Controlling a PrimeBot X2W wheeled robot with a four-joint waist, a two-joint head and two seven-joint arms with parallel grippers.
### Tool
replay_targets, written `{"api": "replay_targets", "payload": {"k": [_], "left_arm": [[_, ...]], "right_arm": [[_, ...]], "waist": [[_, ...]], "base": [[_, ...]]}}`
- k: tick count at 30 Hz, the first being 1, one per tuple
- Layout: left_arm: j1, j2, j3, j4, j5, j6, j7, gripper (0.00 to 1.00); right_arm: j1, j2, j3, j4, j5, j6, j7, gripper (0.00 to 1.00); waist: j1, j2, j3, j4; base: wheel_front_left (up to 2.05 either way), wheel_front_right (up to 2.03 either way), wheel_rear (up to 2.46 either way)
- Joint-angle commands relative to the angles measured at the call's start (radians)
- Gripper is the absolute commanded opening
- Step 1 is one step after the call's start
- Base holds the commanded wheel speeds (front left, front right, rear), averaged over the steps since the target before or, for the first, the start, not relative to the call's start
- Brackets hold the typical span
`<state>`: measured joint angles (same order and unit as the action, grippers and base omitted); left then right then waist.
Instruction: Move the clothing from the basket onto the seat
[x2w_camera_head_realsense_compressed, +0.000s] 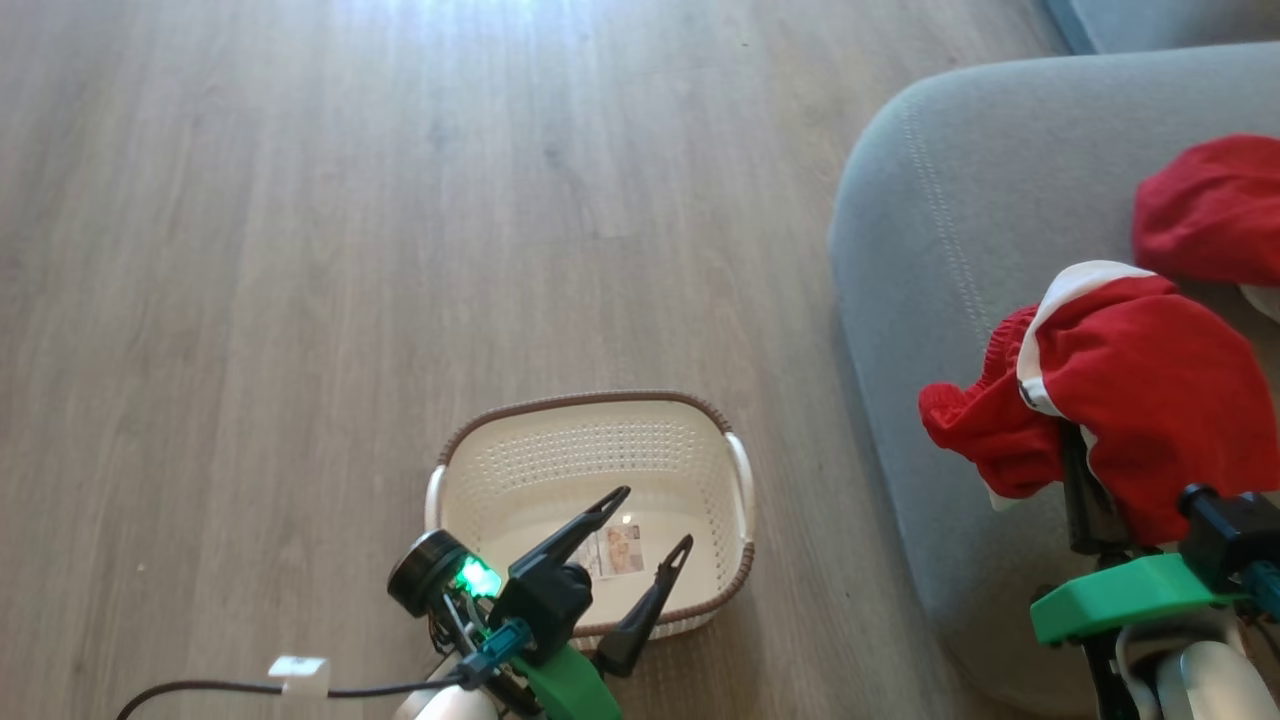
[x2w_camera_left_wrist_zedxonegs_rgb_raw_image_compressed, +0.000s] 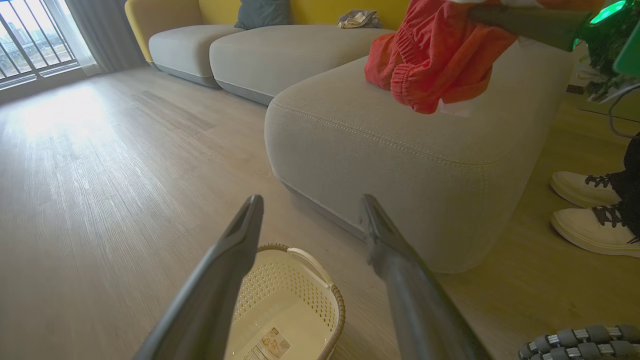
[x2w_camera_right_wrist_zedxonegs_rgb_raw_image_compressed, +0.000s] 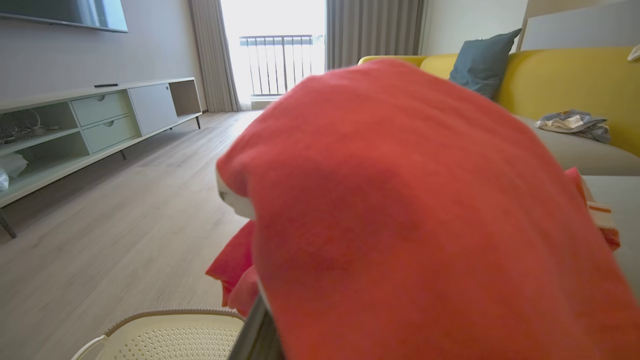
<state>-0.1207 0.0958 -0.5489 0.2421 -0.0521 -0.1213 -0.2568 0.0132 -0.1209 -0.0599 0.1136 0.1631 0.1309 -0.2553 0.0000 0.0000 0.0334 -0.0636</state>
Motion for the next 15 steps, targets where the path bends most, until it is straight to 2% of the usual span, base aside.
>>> {"api": "replay_targets", "payload": {"k": [1,15], "left_arm": [[-0.026,-0.008,0.035,-0.035,0.006,-0.005,-0.005,1.0],[-0.052,-0.01,0.021,-0.054,0.02,-0.008,-0.005,1.0]], "right_arm": [[-0.034,-0.013,0.018,-0.033,0.006,0.0,-0.006,0.0],[-0.042,-0.005,-0.014,-0.049,0.001,0.0,-0.006,0.0]], "waist": [[0.0,0.0,0.003,-0.022],[0.0,0.0,0.047,-0.197]], "base": [[0.0,0.0,0.0],[0.0,0.0,0.0]]}}
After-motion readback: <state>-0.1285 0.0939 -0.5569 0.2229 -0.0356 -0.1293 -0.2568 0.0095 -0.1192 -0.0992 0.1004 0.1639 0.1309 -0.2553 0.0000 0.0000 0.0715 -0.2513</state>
